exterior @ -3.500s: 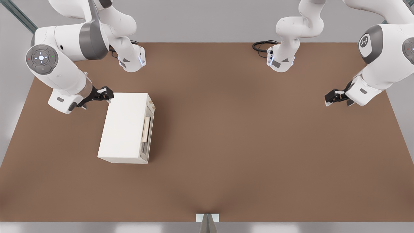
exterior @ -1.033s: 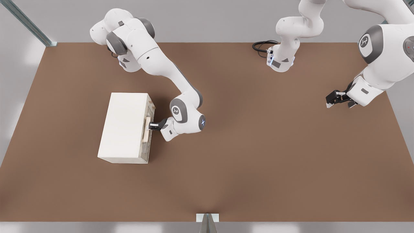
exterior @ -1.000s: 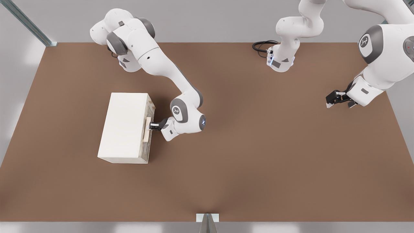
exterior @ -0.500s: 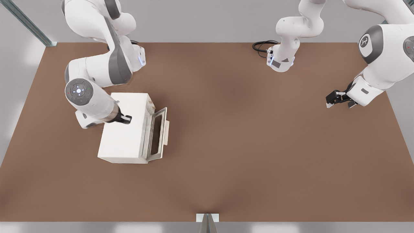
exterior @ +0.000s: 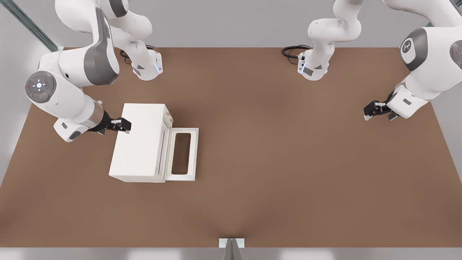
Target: Keep left arm still and open the oven door with right arm
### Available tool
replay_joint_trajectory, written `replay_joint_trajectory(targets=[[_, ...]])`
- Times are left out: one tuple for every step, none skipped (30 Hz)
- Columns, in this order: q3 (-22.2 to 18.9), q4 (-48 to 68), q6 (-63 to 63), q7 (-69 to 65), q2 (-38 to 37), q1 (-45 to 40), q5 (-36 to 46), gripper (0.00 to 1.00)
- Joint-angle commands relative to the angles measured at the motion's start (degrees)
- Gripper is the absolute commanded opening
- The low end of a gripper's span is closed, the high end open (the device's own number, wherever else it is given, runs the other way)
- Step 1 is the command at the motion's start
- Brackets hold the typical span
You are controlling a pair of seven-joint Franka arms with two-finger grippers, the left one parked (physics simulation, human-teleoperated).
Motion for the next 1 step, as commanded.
replay_joint_trajectory(targets=[[0.03, 0.05, 0.28, -17.36, -0.07, 0.01, 0.03, 1.00]])
